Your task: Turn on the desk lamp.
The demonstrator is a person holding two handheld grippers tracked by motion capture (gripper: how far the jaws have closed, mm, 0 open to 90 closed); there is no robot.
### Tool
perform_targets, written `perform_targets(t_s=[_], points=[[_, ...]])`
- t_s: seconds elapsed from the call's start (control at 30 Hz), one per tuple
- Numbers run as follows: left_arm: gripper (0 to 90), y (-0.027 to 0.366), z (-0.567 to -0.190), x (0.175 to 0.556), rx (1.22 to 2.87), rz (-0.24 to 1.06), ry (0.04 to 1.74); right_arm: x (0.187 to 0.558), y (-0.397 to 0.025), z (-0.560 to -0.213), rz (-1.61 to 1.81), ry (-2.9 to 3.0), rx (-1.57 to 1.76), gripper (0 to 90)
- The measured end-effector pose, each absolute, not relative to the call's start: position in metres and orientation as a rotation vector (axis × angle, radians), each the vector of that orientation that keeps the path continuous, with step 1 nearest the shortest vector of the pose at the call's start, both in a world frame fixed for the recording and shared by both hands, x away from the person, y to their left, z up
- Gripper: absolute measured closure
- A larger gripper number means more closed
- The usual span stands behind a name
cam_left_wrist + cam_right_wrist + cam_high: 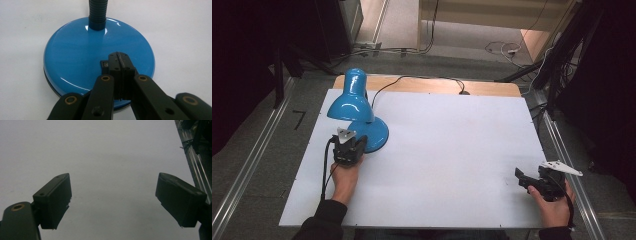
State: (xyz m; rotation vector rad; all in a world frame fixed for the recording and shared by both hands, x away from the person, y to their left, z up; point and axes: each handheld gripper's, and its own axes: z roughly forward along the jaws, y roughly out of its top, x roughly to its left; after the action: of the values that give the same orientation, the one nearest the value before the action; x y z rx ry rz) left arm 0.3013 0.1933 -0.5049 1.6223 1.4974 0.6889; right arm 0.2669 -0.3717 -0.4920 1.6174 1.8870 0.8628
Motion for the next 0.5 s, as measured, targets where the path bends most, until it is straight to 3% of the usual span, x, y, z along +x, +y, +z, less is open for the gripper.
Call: perform_targets(t_s=[0.5], points=[[90.0,0.2004,-0.5042,0.3027,1.581,0.711,1.505,0.2675,-0.372,-0.4922,0.865,1.888,1.619,12.1]])
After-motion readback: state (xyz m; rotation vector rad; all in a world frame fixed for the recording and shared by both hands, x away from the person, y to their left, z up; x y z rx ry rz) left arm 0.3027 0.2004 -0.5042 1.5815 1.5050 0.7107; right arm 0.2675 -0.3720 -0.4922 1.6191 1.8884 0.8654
